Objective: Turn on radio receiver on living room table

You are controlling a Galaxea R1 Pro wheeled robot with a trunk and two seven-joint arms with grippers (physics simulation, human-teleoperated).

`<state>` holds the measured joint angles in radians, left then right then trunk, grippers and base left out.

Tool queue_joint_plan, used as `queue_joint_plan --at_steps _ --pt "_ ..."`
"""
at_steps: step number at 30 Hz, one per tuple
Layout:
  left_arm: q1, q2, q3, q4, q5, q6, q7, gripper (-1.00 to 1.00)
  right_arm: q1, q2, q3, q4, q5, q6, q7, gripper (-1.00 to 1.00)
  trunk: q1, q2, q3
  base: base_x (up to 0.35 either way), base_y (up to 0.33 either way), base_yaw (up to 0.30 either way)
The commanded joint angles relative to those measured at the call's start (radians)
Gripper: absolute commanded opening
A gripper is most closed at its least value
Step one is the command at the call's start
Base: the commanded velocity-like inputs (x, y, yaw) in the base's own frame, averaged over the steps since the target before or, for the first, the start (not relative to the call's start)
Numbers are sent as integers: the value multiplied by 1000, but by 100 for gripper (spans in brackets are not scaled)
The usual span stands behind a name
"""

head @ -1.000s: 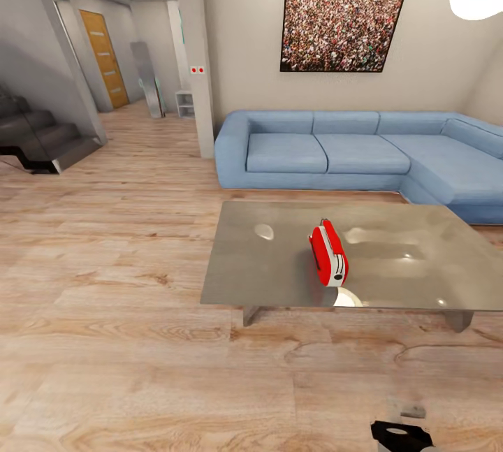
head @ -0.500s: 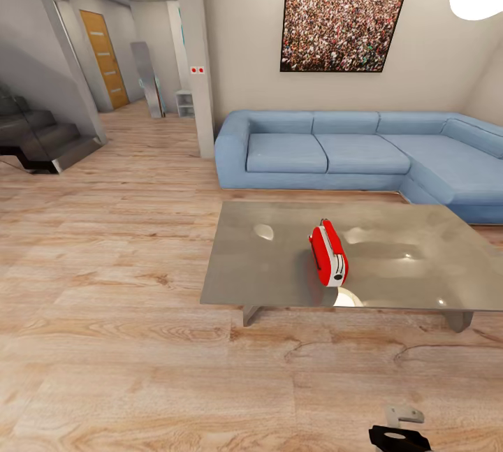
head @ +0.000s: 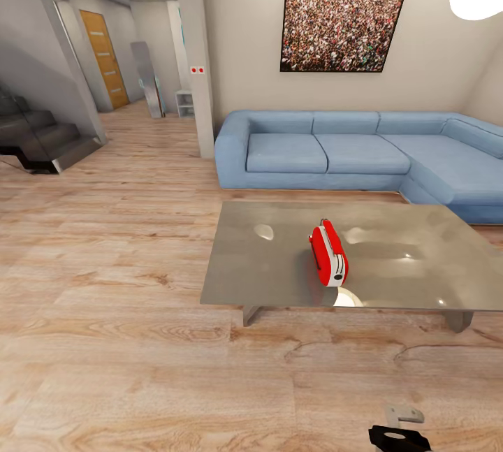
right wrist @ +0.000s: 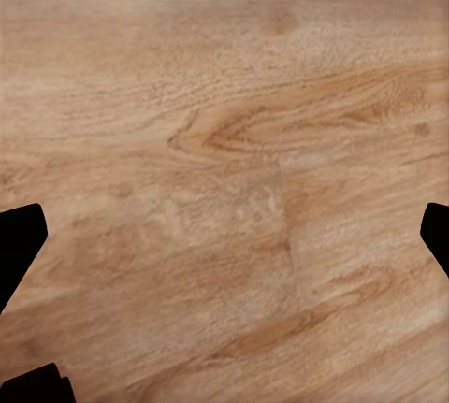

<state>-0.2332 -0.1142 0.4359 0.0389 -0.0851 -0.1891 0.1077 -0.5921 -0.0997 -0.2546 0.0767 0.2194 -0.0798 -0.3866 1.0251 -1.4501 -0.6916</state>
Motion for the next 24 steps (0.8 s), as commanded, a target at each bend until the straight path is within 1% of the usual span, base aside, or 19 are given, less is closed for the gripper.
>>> queue_joint_plan --at_steps 1,2,3,6,24 --pt "1 3 0 14 -1 -2 1 -100 0 0 0 0 0 0 0 100 0 0 0 0 0 0" --pt "1 10 0 24 -3 -3 1 -100 0 0 0 0 0 0 0 100 0 0 0 0 0 0" --pt "3 24 0 32 -4 -3 2 -100 0 0 0 0 0 0 0 100 0 0 0 0 0 0" --pt "4 37 -1 38 -5 -7 3 -100 0 0 0 0 0 0 0 100 0 0 0 0 0 0" --pt "5 39 0 39 -4 -9 1 -100 0 0 0 0 0 0 0 100 0 0 0 0 0 0"
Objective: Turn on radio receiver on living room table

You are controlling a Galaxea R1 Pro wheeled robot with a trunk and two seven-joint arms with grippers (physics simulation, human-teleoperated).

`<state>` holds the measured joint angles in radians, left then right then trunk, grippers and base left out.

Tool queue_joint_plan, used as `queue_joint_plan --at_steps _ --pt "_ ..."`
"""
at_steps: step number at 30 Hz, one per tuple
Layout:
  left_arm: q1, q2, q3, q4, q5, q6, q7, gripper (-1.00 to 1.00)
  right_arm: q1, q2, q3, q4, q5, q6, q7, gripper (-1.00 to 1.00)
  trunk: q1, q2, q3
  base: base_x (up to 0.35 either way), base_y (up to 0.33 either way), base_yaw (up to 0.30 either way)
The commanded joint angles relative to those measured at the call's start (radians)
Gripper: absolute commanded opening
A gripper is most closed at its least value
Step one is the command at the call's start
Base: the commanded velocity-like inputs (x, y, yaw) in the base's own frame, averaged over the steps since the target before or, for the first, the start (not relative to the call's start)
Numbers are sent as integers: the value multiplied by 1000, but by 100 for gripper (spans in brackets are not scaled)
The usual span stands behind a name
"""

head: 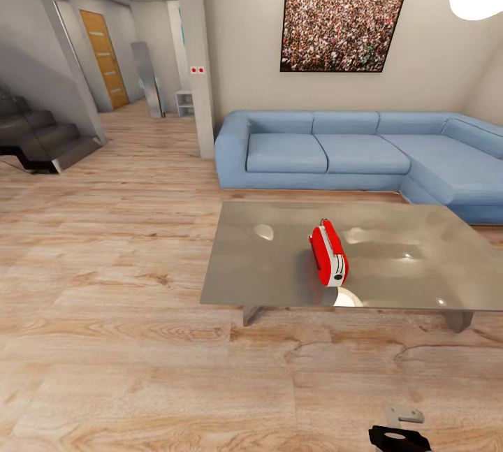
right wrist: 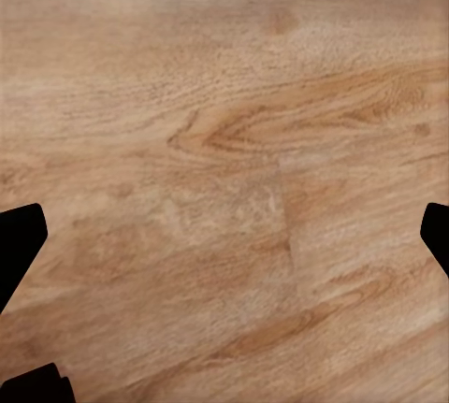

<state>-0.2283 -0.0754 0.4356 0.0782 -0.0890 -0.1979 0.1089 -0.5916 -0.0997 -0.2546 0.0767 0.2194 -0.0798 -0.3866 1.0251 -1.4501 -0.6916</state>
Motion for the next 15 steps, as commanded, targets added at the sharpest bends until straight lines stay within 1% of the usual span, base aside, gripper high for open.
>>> queue_joint_plan --at_steps 1,15 --pt "0 0 0 0 0 0 0 -100 0 0 0 0 0 0 0 100 0 0 0 0 0 0" --pt "0 0 0 0 0 0 0 -100 0 1 0 0 0 0 0 100 0 0 0 0 0 0"
